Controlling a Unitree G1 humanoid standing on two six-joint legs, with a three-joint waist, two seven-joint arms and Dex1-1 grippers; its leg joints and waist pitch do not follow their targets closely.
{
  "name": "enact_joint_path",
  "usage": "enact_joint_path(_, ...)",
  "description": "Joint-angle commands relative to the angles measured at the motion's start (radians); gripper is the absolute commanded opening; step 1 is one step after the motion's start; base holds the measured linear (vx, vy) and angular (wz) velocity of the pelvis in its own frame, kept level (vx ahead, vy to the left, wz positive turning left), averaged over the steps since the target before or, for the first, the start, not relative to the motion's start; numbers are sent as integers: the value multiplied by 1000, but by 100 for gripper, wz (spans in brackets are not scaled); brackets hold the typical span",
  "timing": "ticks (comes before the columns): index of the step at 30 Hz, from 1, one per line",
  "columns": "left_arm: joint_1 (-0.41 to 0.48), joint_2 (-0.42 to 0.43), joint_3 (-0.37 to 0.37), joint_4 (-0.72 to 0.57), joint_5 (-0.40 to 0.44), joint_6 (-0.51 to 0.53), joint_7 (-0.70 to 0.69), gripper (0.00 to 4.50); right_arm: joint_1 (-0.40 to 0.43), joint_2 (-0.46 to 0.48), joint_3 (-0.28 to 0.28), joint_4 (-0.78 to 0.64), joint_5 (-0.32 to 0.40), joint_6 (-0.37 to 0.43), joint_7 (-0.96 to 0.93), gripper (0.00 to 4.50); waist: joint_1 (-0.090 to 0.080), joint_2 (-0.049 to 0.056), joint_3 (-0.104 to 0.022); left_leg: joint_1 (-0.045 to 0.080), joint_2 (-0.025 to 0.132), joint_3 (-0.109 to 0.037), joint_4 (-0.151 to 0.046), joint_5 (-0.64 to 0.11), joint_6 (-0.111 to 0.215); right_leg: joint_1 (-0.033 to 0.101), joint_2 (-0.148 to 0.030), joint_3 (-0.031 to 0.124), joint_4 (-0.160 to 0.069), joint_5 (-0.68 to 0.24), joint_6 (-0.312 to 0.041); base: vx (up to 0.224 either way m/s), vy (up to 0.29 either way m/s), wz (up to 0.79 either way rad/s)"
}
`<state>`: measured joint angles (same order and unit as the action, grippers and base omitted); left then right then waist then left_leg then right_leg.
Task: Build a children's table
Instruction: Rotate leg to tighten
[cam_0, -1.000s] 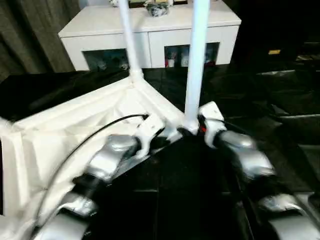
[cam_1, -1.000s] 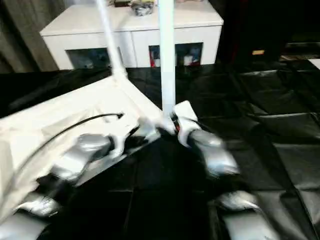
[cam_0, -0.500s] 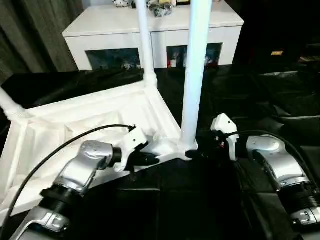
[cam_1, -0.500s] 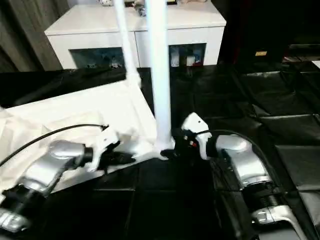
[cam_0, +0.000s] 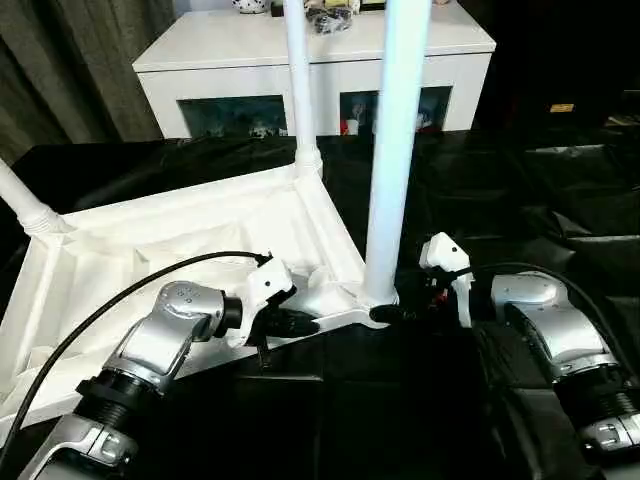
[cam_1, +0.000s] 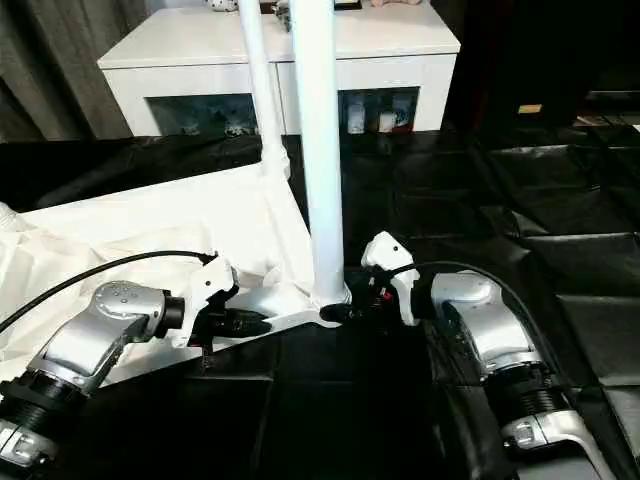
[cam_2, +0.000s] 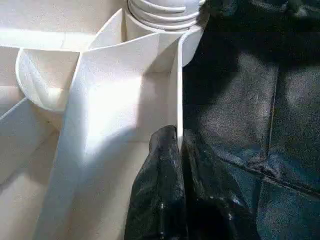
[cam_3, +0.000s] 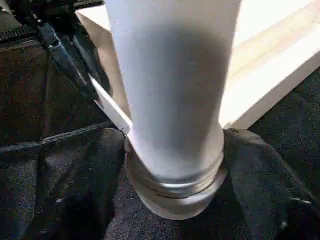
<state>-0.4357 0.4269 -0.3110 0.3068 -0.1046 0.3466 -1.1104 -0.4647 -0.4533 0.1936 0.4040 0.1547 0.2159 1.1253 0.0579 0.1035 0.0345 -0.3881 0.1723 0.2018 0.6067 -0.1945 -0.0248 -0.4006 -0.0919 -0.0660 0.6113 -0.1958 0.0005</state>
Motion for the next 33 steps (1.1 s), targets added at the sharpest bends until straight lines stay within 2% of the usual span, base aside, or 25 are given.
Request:
enact_joint_path(1, -8, 7, 6, -35, -19, 3, -16, 0, -7, 12, 8, -2, 9, 3, 14, 291, 2, -11, -64, 20, 58, -31, -67, -157, 87, 47, -58, 38, -58, -50, -281, 0, 0, 0)
enact_joint_path(2, -8, 7, 6, -36, -19, 4, -16, 0, -8, 13, 8, -1, 10, 4, 15, 276, 2, -11, -64, 20, 58, -31, -66, -156, 88, 47, -58, 38, -58, -49, -281, 0, 0, 0)
enact_joint_path(11, -3, 6, 6, -38, -14, 5, -11, 0, -6, 22, 5, 3, 12, 5, 9, 269, 2, -12, -65, 19, 57, -31, -64, -141, 95, 48, -58, 37, -57, -39, -282, 0, 0, 0)
enact_joint_path(12, -5, 1, 8, -32, -10, 7, 2, 0, -12, 37, -3, 19, 5, 8, -28, 269, 1, -9, -65, 19, 57, -31, -64, -139, 97, 47, -58, 37, -56, -39, -283, 0, 0, 0)
enact_joint_path(14, -16, -18, 13, -7, 7, 6, 47, 0, -33, 74, -22, 67, -20, 9, -136, 269, -4, -11, -64, 17, 55, -33, -65, -147, 87, 48, -58, 37, -58, -52, -283, 0, 0, 0)
enact_joint_path(15, -31, -40, 19, 25, 24, 7, 99, 0, -51, 110, -41, 111, -38, 12, -233, 269, -8, -7, -62, 17, 55, -32, -66, -155, 83, 46, -59, 38, -59, -63, -282, 0, 0, 0)
enact_joint_path(17, -42, -57, 23, 49, 36, 6, 136, 0, -60, 134, -52, 134, -45, 14, -289, 269, -21, -9, -61, 23, 53, -35, -73, -217, 41, 48, -57, 36, -67, -141, -270, 0, 0, 0)
enact_joint_path(19, -63, -89, 27, 87, 55, 2, 198, 0, -71, 179, -74, 162, -46, 20, -381, 268, -25, -7, -60, 23, 54, -35, -73, -225, 30, 47, -58, 39, -68, -136, -264, 0, 0, 0)
enact_joint_path(21, -97, -143, 38, 139, 67, 4, 278, 0, -85, 246, -109, 198, -43, 42, -518, 268, -28, -5, -61, 23, 52, -34, -74, -209, 29, 45, -56, 40, -67, -104, -263, 0, 0, 0)
enact_joint_path(22, -112, -165, 42, 160, 69, 5, 308, 0, -91, 271, -122, 214, -44, 50, -571, 268, -27, -6, -63, 24, 50, -35, -73, -206, 27, 47, -56, 38, -66, -100, -262, 0, 0, 0)
enact_joint_path(24, -149, -218, 48, 210, 82, 10, 385, 0, -110, 329, -154, 264, -53, 52, -717, 267, -28, -4, -60, 25, 50, -33, -74, -217, 21, 42, -58, 40, -70, -113, -262, 0, 0, 0)
enact_joint_path(25, -159, -233, 48, 225, 88, 10, 406, 0, -117, 343, -164, 281, -56, 49, -758, 267, -28, -4, -64, 26, 50, -36, -74, -216, 13, 46, -61, 39, -69, -115, -258, 0, 0, 0)
enact_joint_path(27, -189, -276, 38, 273, 113, 0, 457, 0, -141, 383, -191, 340, -61, 21, -875, 267, -29, 3, -62, 27, 51, -36, -76, -225, 8, 44, -59, 38, -71, -113, -251, 0, 0, 0)
enact_joint_path(29, -212, -310, 19, 312, 137, -20, 488, 0, -158, 415, -215, 379, -66, -5, -974, 267, -29, 0, -64, 26, 49, -35, -75, -226, 7, 45, -59, 38, -71, -95, -250, 0, 0, 0)
enact_joint_path(31, -224, -336, 2, 335, 150, -49, 493, 0, -170, 435, -227, 397, -78, -29, -1030, 266, -26, 5, -65, 24, 49, -37, -75, -212, 14, 47, -61, 37, -69, -68, -247, 0, 0, 0)
enact_joint_path(33, -222, -340, -11, 334, 155, -66, 478, 0, -176, 437, -231, 400, -81, -41, -1030, 266, -26, 3, -65, 23, 49, -36, -75, -220, 25, 49, -61, 36, -70, -53, -247, 0, 0, 0)
